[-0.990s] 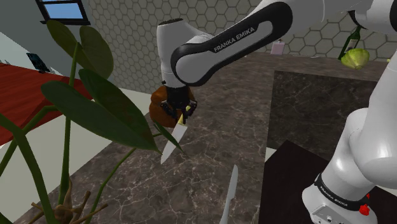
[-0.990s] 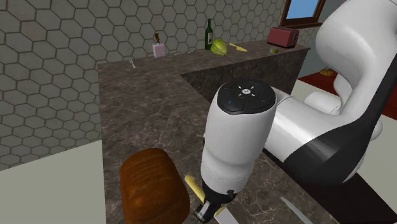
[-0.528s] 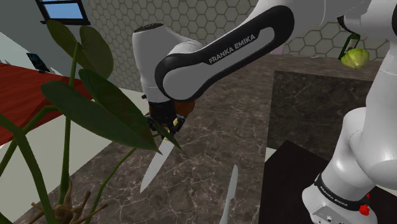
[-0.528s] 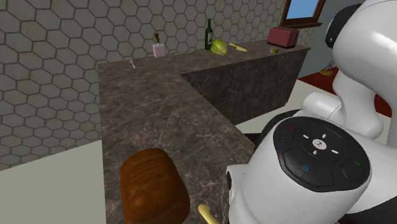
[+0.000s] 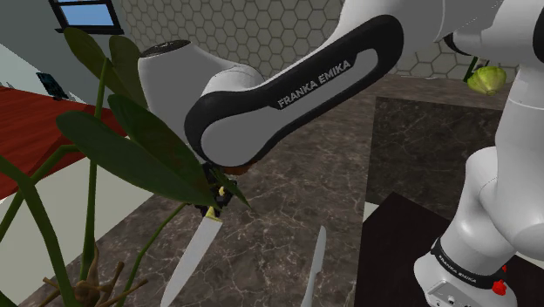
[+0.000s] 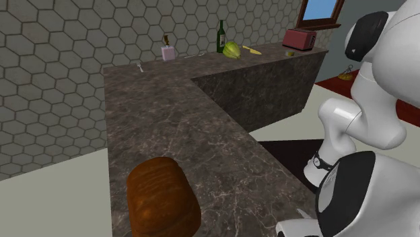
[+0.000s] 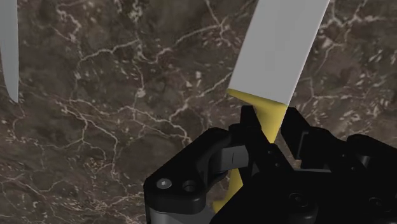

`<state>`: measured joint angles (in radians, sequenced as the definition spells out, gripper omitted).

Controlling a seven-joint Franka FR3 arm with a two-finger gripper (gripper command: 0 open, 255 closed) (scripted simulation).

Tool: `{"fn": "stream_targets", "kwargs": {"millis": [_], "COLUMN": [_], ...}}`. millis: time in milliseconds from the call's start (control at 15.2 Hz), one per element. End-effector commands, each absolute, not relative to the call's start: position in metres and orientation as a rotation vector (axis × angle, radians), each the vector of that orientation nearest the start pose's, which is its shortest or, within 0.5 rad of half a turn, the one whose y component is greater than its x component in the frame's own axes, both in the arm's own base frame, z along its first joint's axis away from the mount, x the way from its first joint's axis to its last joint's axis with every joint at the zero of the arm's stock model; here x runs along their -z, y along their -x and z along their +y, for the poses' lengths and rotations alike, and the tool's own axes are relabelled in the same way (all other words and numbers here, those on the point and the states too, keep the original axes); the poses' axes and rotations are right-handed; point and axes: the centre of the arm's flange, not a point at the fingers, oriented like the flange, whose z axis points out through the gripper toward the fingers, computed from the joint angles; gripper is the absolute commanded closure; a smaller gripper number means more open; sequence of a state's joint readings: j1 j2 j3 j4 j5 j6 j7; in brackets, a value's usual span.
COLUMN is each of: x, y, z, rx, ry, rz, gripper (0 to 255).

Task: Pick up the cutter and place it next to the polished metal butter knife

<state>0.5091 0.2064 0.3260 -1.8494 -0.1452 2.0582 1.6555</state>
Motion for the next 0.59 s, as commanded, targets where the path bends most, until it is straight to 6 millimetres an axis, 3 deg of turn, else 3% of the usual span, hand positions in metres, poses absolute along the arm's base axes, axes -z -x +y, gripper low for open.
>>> {"fn": "stream_targets", "kwargs": {"millis": [0,528], "x": [-0.409,-0.367], "y": [-0.422,-0.422], "z": [0.445,0.445], "rx": [0.102,0.102], "ry": [2.921,2.921], "rz": [1.168,1.168], "gripper": [255,255]}}
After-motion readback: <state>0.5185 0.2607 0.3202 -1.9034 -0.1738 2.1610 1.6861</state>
